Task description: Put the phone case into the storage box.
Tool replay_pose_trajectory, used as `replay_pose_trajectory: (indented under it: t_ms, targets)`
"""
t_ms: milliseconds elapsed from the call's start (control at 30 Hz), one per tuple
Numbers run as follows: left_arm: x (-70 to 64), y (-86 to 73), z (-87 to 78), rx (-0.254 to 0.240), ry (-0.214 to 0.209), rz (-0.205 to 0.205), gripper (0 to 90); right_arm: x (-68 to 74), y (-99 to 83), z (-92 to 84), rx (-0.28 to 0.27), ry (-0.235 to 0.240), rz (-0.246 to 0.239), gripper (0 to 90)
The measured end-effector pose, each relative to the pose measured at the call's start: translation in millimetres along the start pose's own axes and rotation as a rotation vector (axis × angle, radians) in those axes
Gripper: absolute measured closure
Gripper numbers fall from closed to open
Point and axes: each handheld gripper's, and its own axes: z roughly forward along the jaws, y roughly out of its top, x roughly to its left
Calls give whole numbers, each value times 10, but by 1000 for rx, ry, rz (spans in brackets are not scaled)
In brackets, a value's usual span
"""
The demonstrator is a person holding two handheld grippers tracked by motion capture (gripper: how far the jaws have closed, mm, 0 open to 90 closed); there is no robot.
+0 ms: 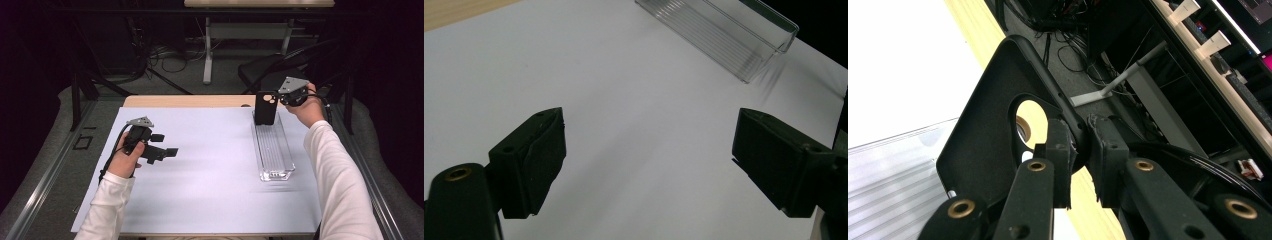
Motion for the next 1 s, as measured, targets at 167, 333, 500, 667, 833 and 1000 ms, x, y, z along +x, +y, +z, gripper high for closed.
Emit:
replay_pose_trajectory:
  t_ms: [167, 333, 500, 667, 833, 1000]
  targets:
    - [9, -2, -4, 0, -1, 3, 144, 14, -5, 28, -1, -7, -3, 802]
    - [7, -4, -4, 0, -1, -3, 145, 27, 4, 49, -3, -13, -9, 802]
    - [11, -7, -2, -1, 1, -4, 145, 39, 14, 63, -1, -12, -21, 802]
    - [15, -9, 1, -1, 1, -3, 145, 45, 24, 68, -5, -15, -29, 802]
    - [14, -9, 0, -1, 2, -2, 146, 47, 18, 68, -4, -14, -30, 801]
    - [12, -9, 3, -1, 1, -3, 145, 44, 11, 71, 4, -21, -41, 800]
